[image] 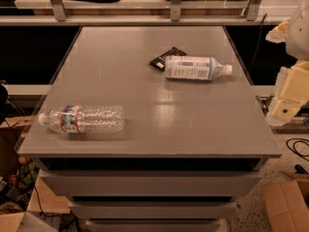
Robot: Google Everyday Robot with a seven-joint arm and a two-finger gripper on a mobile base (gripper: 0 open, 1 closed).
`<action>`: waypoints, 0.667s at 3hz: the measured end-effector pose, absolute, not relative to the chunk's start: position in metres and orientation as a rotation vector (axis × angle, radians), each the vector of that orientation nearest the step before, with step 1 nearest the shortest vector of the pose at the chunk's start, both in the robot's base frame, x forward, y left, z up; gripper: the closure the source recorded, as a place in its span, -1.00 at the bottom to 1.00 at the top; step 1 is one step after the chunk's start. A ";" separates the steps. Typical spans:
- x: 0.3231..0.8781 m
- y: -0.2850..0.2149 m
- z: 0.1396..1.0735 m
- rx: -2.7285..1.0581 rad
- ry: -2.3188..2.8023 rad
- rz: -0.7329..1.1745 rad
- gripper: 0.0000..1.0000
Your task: Place water bottle upright
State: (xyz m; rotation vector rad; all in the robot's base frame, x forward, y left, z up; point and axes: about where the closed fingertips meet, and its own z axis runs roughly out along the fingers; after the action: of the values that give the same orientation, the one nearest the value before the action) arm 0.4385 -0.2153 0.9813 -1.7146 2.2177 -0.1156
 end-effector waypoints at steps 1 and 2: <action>0.438 -0.215 0.981 -1.715 2.218 -0.116 -1.00; 0.450 -0.181 0.984 -1.761 2.147 -0.039 -1.00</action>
Offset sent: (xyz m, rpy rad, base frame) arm 0.0269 0.0844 0.0018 0.1254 0.0372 0.1660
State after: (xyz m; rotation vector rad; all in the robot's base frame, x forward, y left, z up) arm 0.4497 -0.1809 0.9838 -1.7610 2.1474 -0.0394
